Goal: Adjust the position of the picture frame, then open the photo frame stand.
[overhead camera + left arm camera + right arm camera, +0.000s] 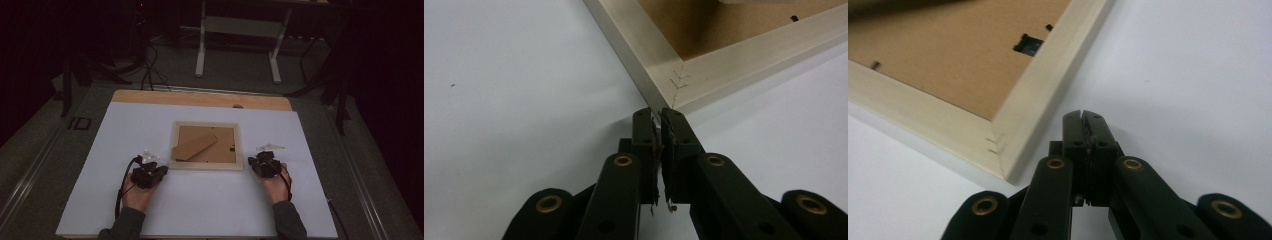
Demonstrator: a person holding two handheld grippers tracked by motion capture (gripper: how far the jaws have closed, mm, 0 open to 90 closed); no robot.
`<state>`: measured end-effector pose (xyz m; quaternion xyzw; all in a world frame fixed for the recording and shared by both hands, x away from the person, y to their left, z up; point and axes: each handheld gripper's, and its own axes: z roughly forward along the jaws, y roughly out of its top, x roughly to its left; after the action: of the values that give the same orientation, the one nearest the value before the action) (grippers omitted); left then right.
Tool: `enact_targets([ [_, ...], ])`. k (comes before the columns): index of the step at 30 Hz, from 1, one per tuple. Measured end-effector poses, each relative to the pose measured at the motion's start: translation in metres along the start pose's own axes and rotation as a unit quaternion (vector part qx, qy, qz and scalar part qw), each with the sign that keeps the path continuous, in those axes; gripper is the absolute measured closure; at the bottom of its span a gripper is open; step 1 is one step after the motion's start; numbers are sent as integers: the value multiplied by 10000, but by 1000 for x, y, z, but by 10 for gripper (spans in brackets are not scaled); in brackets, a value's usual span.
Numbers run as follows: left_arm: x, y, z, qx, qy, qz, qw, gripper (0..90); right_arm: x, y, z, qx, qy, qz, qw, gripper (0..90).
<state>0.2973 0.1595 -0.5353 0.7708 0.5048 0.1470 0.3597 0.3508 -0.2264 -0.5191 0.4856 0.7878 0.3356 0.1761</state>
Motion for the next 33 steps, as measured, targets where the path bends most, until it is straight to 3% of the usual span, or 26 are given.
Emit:
enact_targets([
  [2, 1, 0, -1, -12, 10, 3, 10000, 853, -1, -1, -5, -13, -181, -148, 9997, 885],
  [6, 2, 0, -3, -67, 34, -26, 10000, 844, -3, 0, -12, -62, -314, -239, 9992, 881],
  [12, 3, 0, -4, -126, 36, -60, 9999, 838, -3, 0, -15, -71, -327, -311, 9990, 876],
  [15, 4, 1, -3, -132, 39, -76, 9999, 838, 0, 0, -15, -49, -445, -432, 9981, 875],
  [21, 9, 2, -7, -276, 66, -190, 9994, 801, -1, 0, -16, -64, -413, -452, 9981, 855],
  [27, 14, 2, -14, -465, -60, -380, 9982, 783, 0, 0, -16, -76, -408, -447, 9981, 820],
  [33, 17, 6, -25, -633, -222, -394, 9970, 743, 1, 0, -16, -96, -355, -472, 9982, 774],
])
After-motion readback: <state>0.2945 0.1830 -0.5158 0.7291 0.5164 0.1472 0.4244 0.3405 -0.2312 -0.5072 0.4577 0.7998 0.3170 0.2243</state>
